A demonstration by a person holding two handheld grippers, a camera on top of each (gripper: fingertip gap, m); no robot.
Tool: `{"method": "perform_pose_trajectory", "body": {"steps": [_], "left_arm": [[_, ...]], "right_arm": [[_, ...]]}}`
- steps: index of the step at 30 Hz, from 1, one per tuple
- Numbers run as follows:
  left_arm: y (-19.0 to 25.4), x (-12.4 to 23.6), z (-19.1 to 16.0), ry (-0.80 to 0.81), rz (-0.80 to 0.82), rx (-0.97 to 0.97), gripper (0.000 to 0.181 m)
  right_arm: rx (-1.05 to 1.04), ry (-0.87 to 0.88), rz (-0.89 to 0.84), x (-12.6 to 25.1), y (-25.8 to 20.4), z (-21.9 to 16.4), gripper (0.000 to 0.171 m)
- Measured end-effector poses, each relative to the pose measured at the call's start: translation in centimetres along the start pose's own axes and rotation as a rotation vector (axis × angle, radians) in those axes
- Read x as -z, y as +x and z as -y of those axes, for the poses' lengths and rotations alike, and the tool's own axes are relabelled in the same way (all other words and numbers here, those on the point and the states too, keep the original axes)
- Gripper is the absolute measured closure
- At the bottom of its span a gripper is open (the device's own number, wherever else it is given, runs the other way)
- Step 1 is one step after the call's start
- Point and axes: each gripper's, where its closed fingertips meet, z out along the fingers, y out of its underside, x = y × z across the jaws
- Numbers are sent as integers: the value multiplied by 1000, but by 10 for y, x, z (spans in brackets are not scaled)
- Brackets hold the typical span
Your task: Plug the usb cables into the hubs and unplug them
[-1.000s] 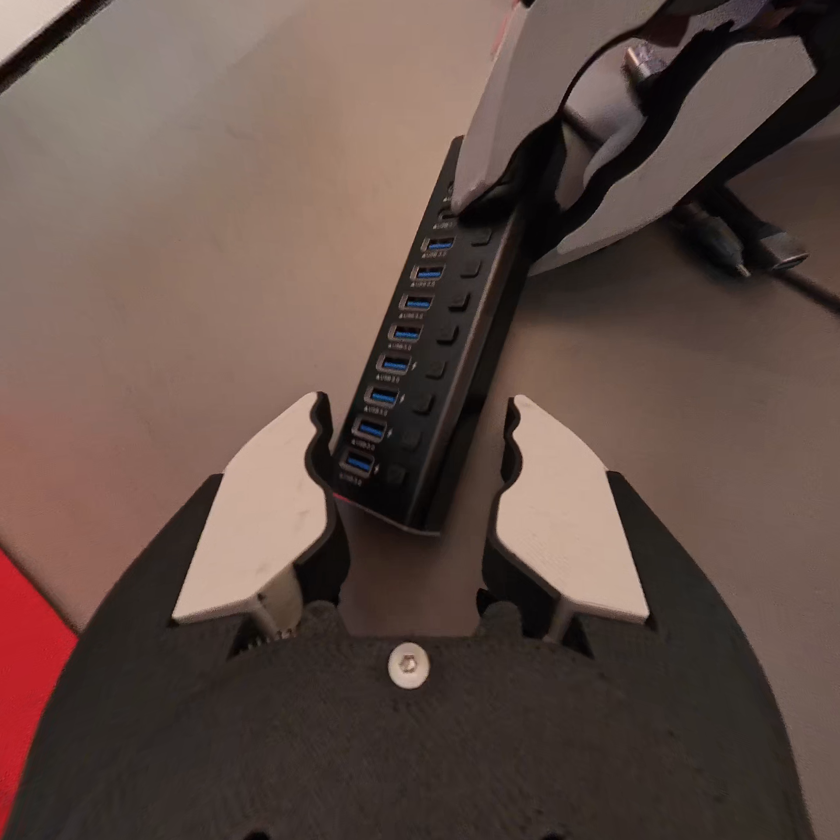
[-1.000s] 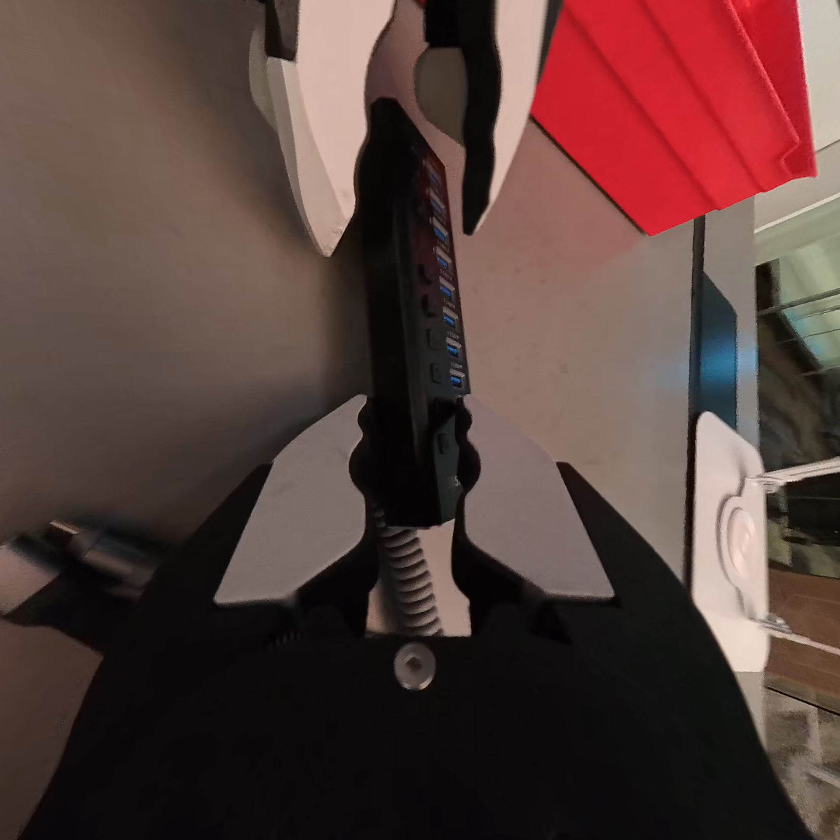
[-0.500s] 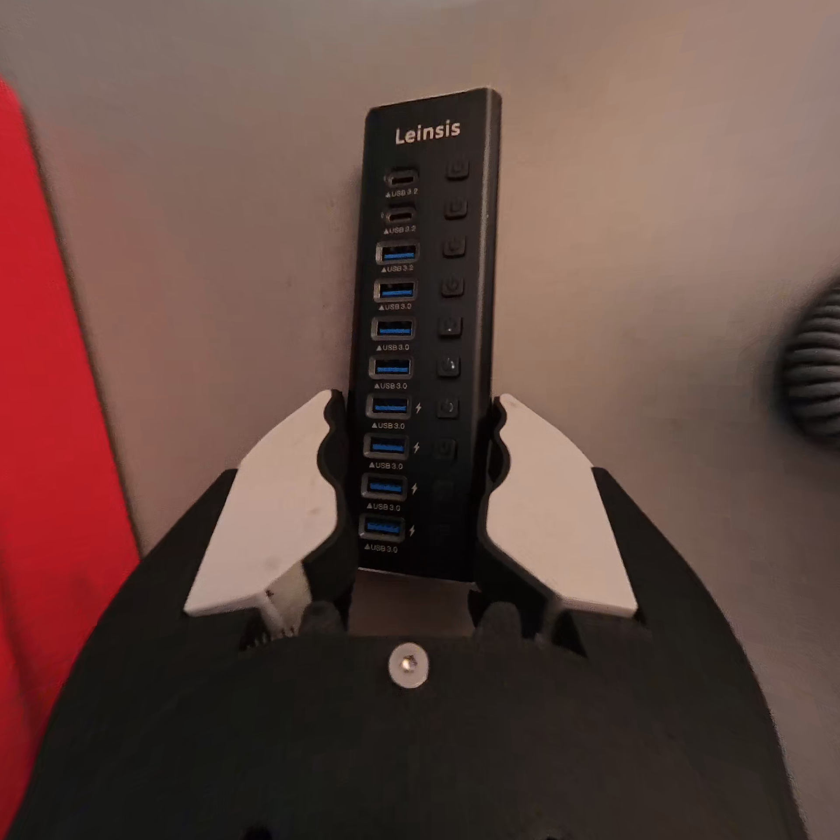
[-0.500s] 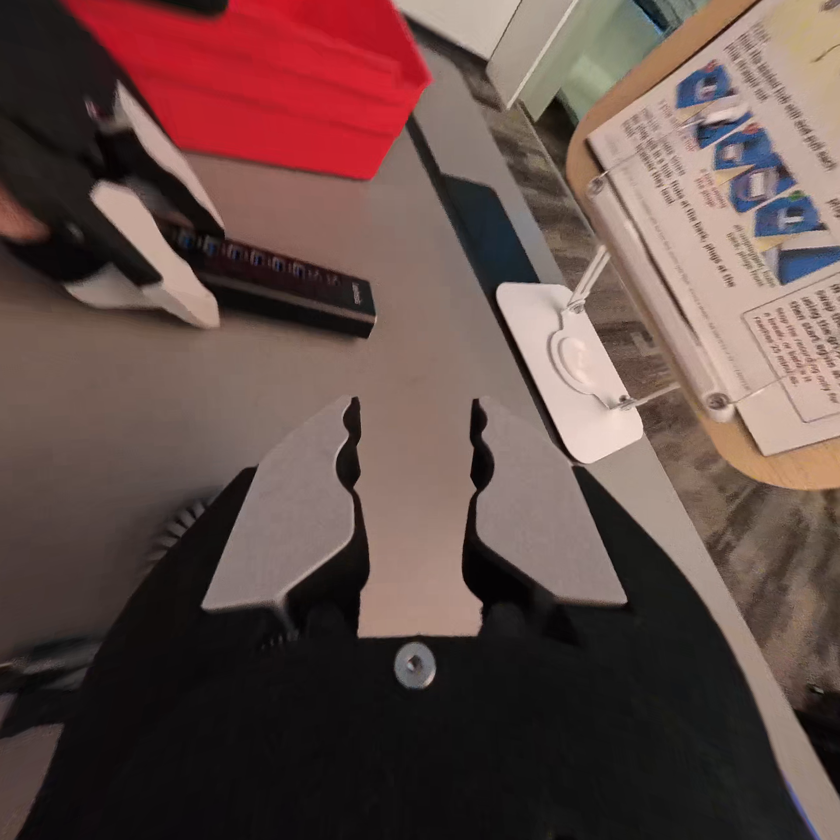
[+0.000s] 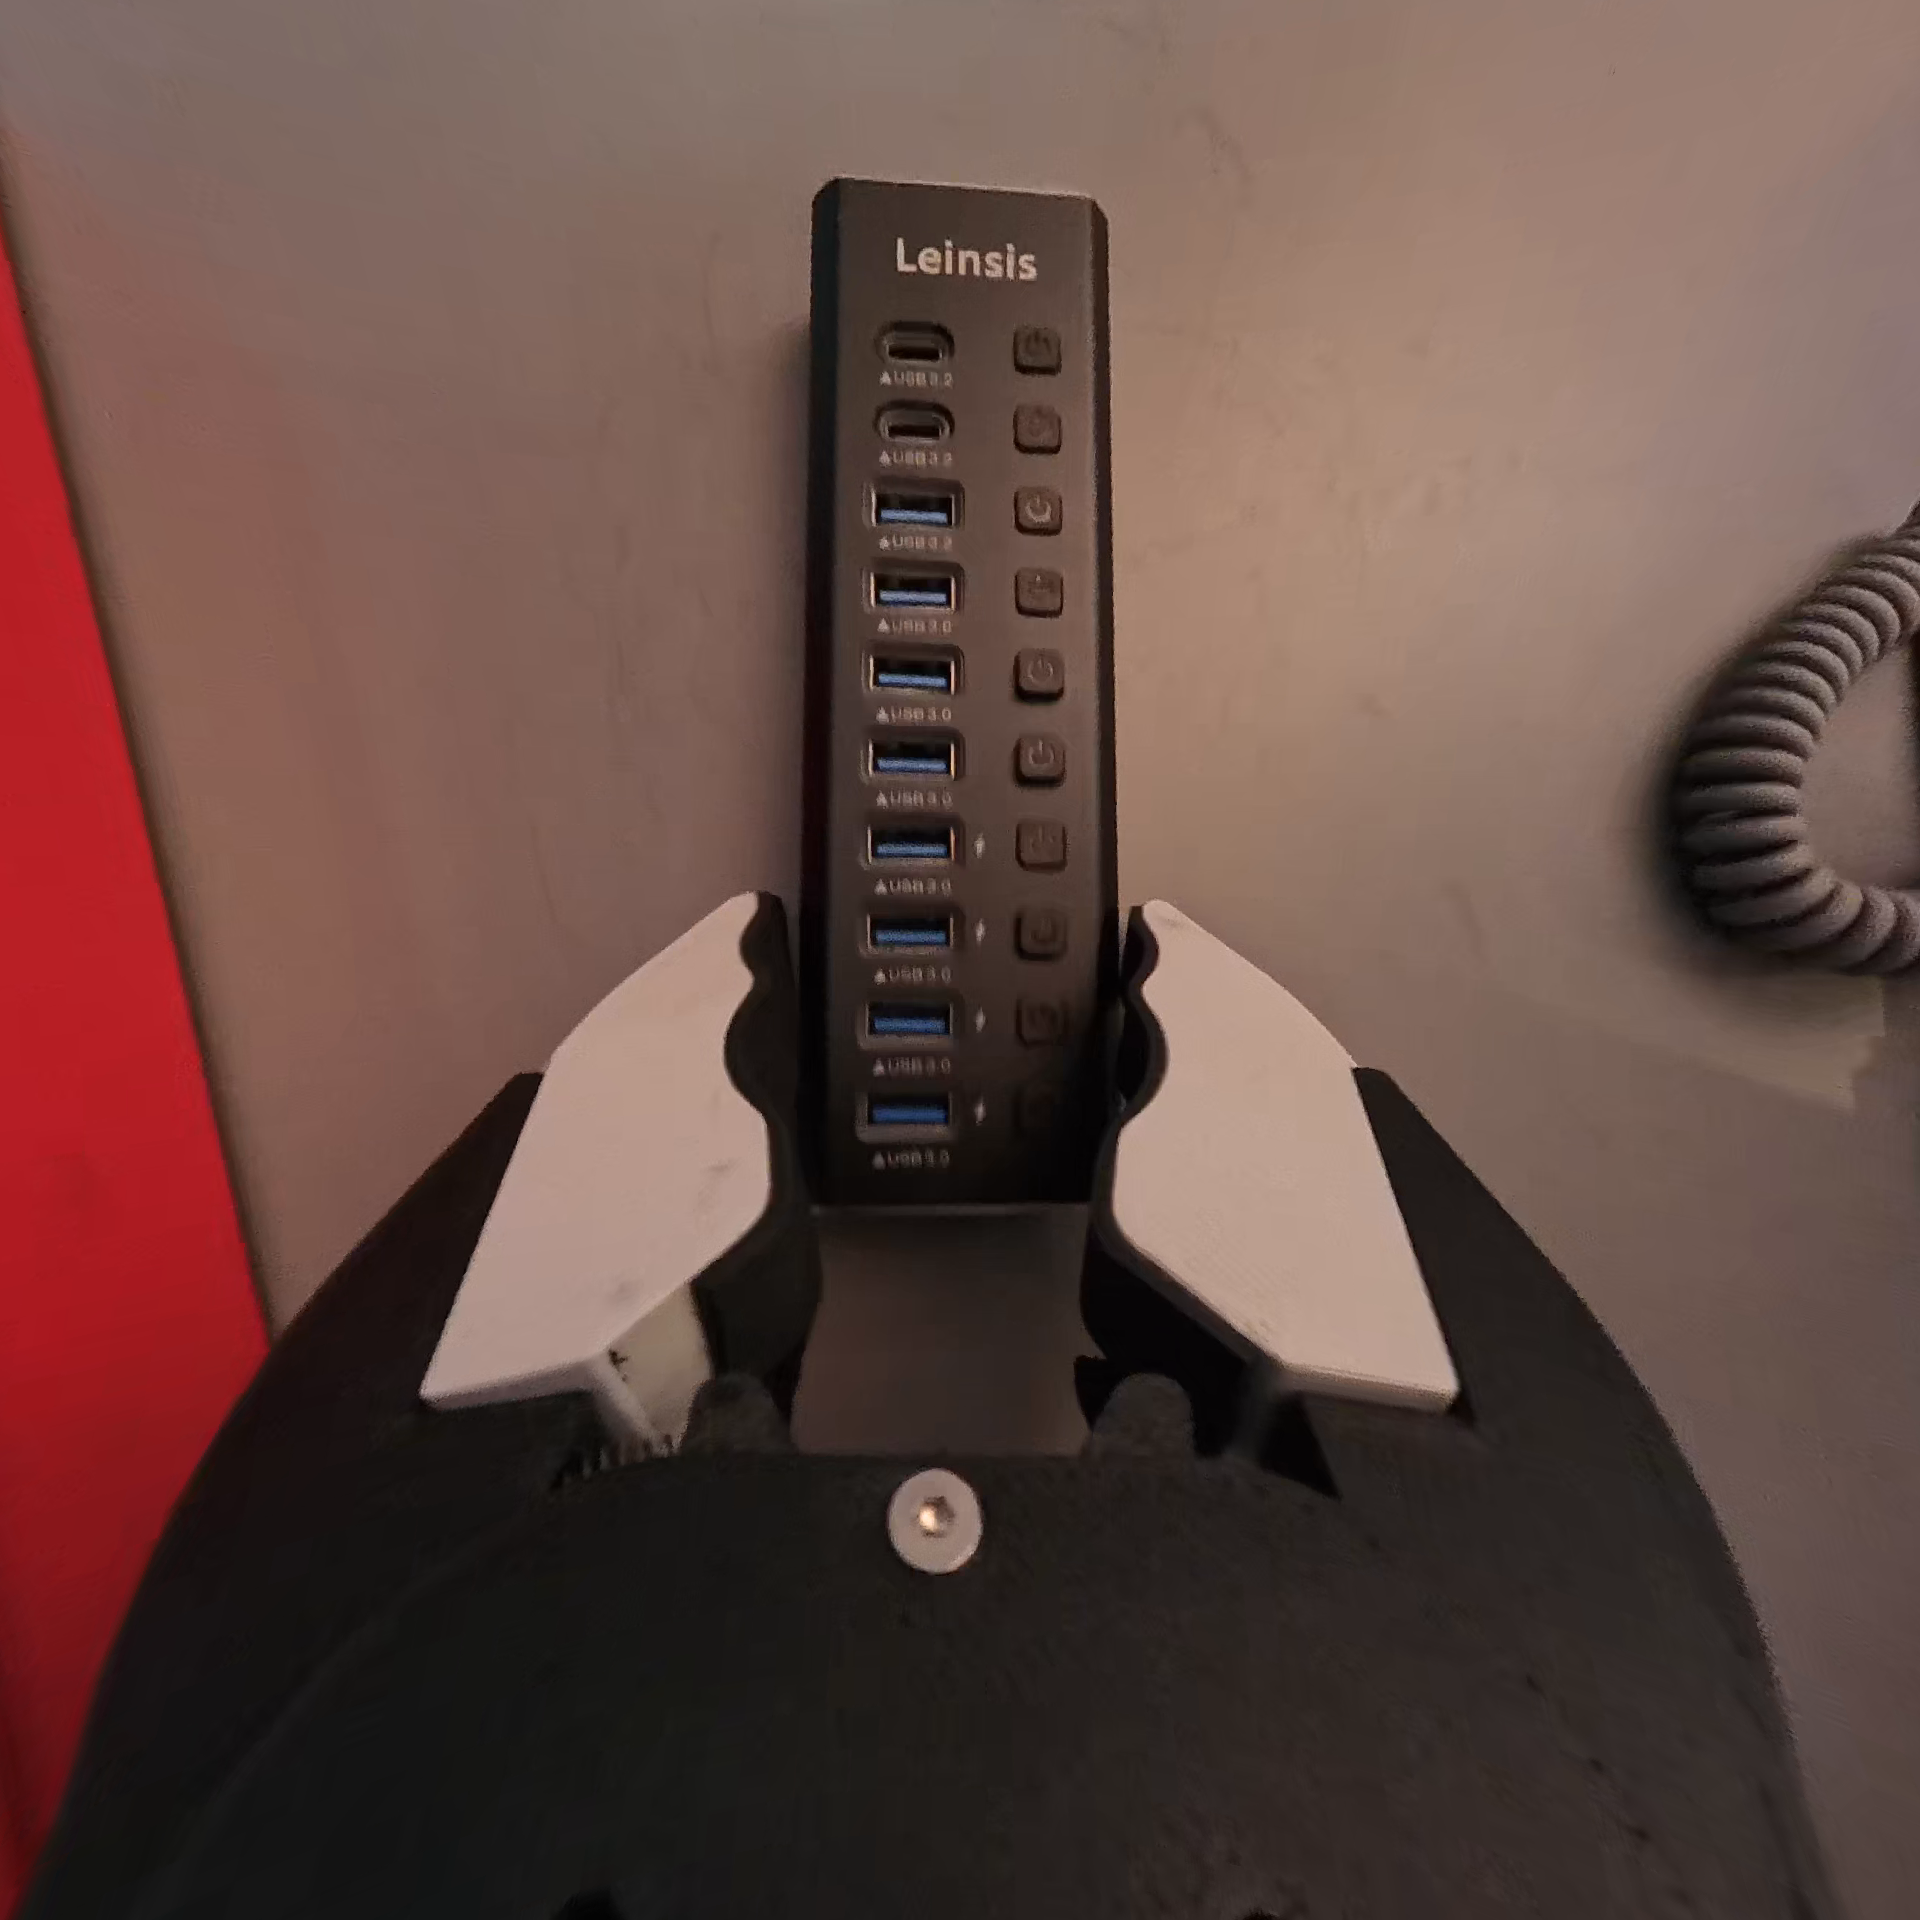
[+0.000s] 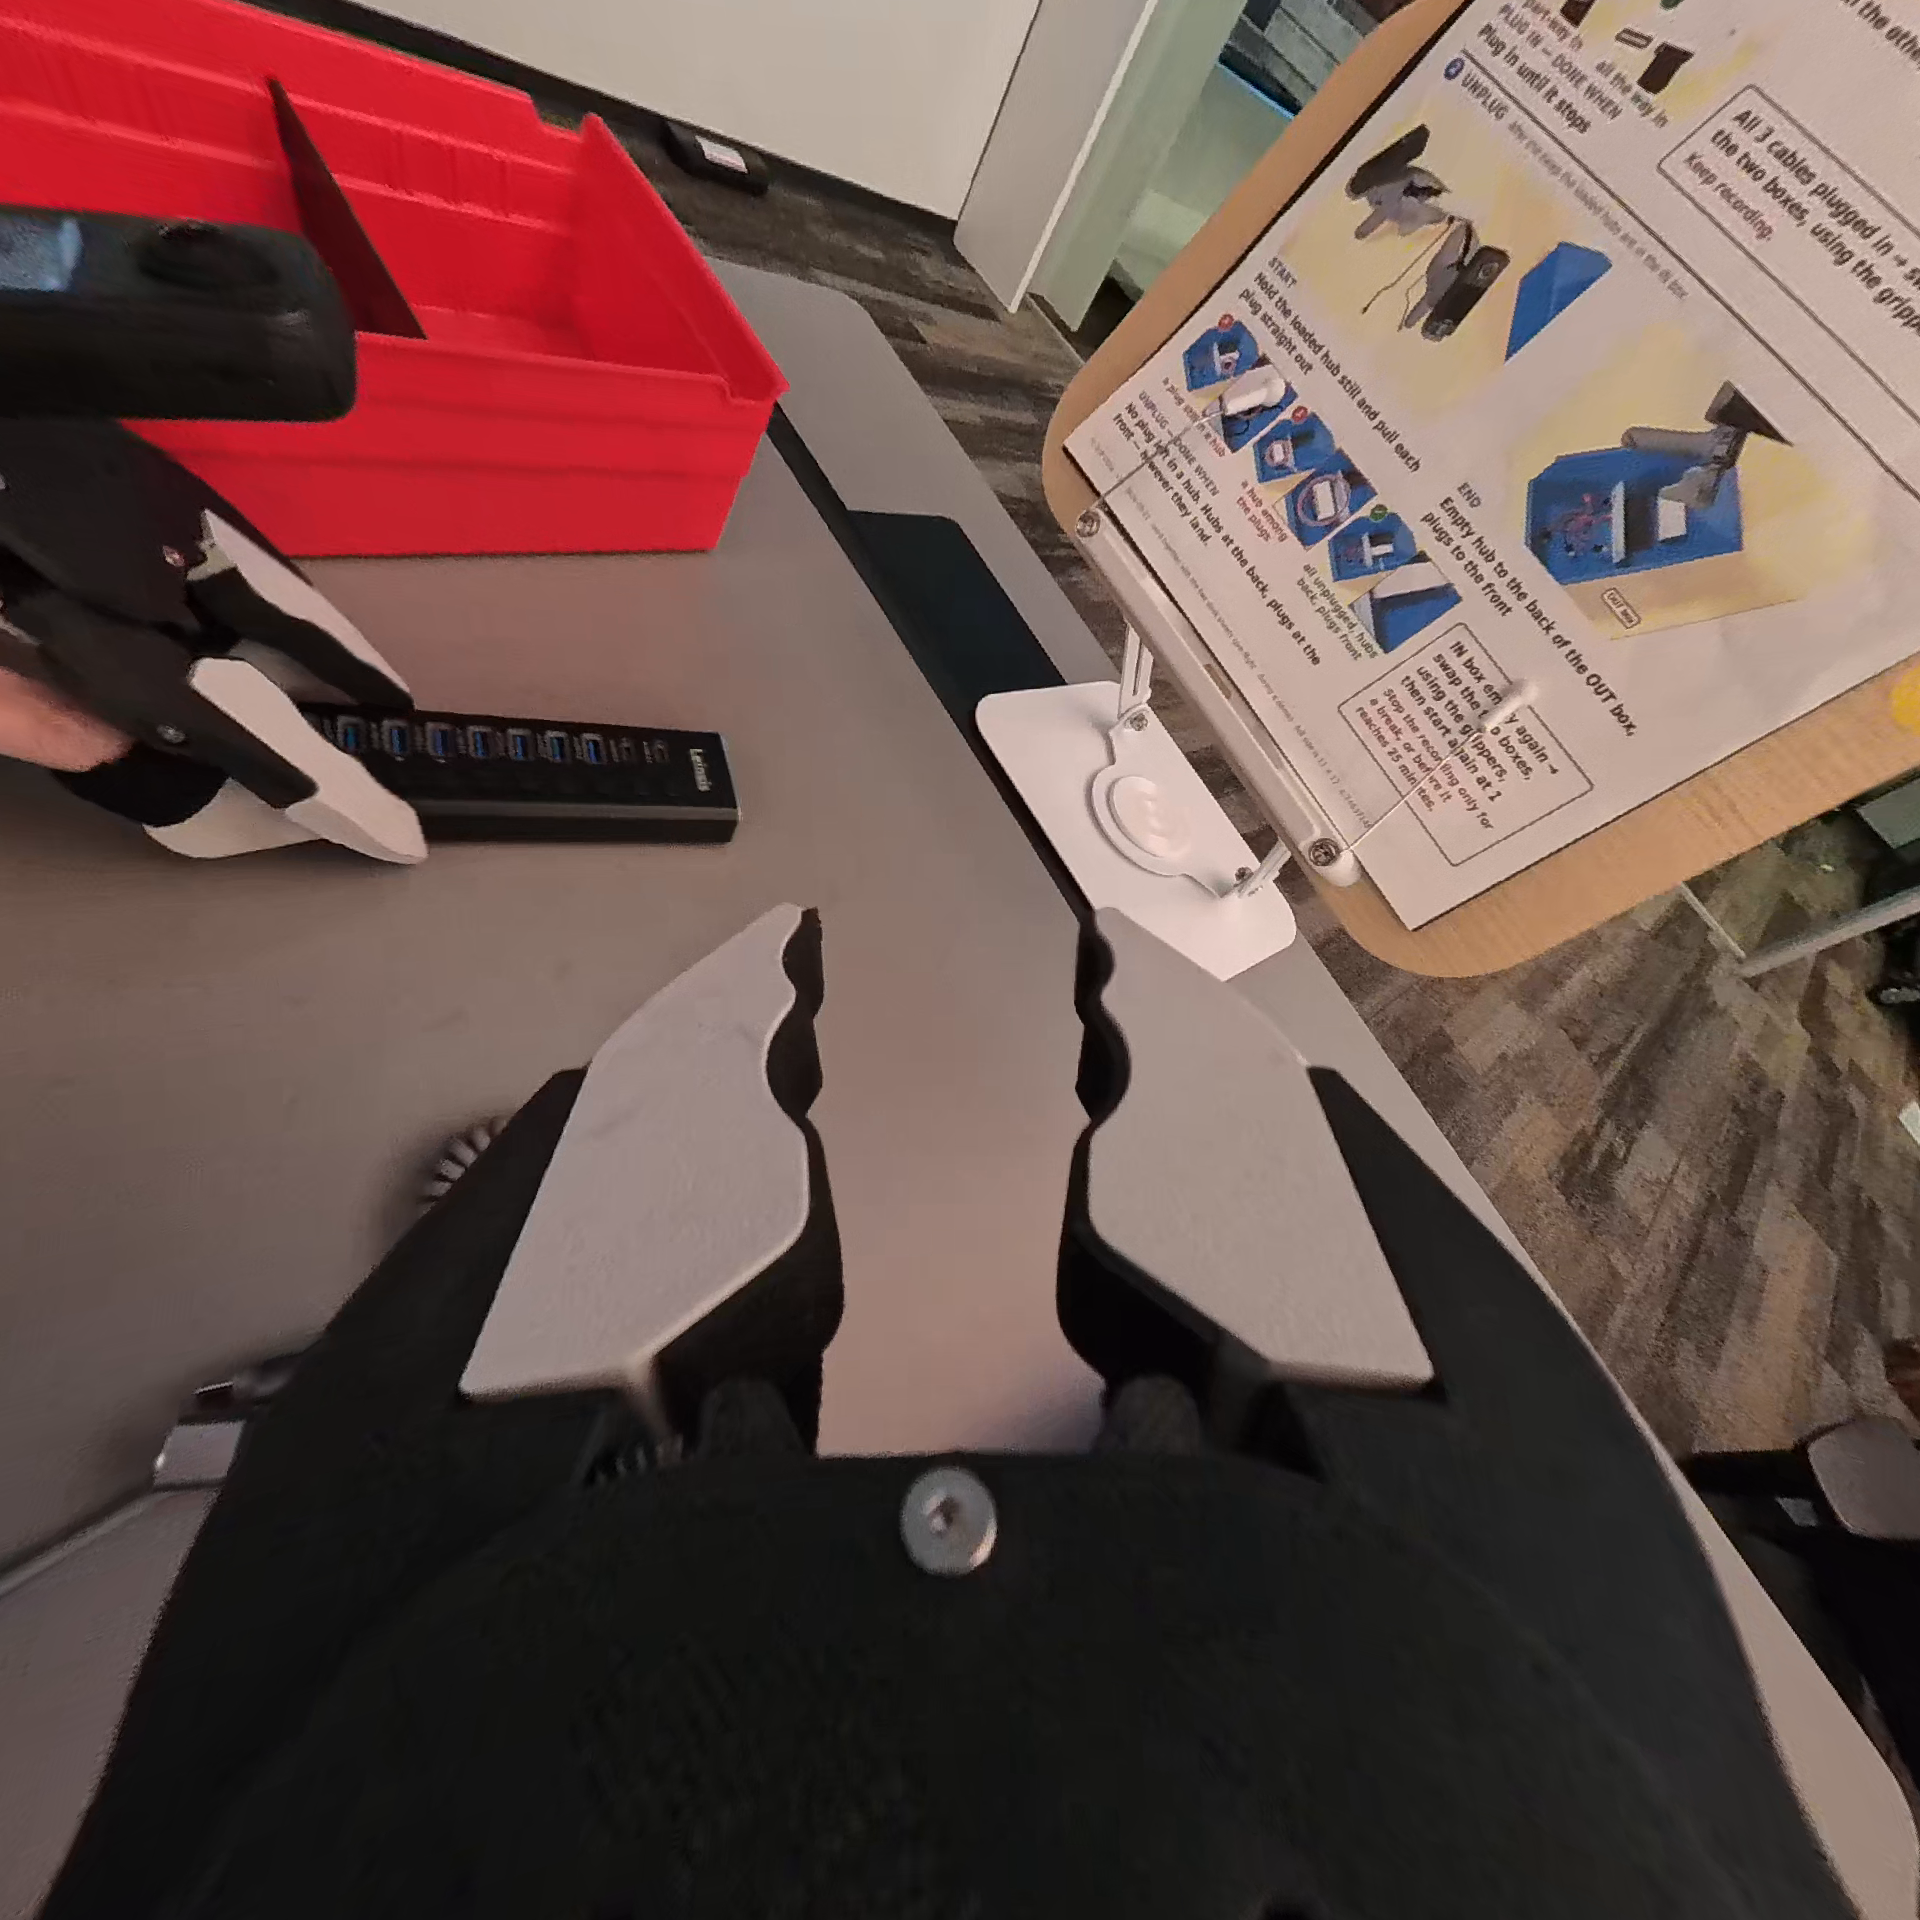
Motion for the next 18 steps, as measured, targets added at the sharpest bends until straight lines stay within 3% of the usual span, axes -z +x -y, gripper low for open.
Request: {"method": "perform_pose_trajectory", "body": {"steps": [5,11,15,18], "left_arm": [[1,-5,1,-245,2,-115,122],[4,4,-2,-494,-142,-74,122],[22,15,-3,-468,-301,4,122],[44,21,-13,-442,-438,73,122]], "right_arm": [[-51,-49,27,-15,-9,-12,131],[-681,-140,350,-76,-74,-42,134],[-1157,-117,638,-99,-118,-41,132],[-1249,-236,696,-111,-140,-61,127]]}}
